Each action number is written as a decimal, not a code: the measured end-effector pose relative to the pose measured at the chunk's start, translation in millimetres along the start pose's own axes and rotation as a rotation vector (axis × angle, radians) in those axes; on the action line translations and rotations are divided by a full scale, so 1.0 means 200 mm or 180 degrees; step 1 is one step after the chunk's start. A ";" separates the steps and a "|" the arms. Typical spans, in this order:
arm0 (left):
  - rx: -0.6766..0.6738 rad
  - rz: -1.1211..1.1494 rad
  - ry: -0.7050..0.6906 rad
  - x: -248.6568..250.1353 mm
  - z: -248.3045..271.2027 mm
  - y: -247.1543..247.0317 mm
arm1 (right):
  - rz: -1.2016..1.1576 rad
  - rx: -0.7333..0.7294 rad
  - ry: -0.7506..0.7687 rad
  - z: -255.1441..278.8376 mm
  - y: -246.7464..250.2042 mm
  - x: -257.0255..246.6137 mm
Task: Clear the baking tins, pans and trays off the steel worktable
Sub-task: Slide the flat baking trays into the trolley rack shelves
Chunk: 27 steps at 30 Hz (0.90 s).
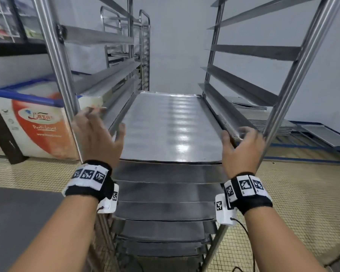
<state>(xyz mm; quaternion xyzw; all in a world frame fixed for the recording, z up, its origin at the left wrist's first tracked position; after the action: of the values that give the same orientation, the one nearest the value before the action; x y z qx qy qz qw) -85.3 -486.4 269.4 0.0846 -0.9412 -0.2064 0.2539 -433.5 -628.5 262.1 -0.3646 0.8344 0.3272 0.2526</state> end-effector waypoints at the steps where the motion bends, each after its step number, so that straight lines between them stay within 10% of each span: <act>1: 0.0233 0.0045 0.0355 -0.05 -0.02 0.05 | -0.0072 0.0349 -0.0171 -0.04 0.07 0.03; 6: 0.0809 0.0239 0.0939 -0.18 -0.16 0.19 | -0.0010 0.0698 -0.0700 -0.24 0.18 0.17; 27: 0.0568 0.0352 0.1120 -0.34 -0.50 -0.35 | -0.0496 0.0884 -0.0639 -0.59 -0.15 0.34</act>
<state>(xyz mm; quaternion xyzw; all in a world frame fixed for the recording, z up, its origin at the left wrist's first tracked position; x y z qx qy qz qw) 28.3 -565.5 288.3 0.0896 -0.9001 -0.0901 0.4168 -473.8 -761.0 284.4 -0.3553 0.8114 0.2230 0.4070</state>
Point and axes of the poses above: each hand's wrist, its own z-axis away from the middle knuckle, its own y-axis out of the back of the hand, x = y × z, the point moved 7 cm from there along -z, towards the middle knuckle, and after that the axes turned 6 degrees about -z, right-handed, at the moved point
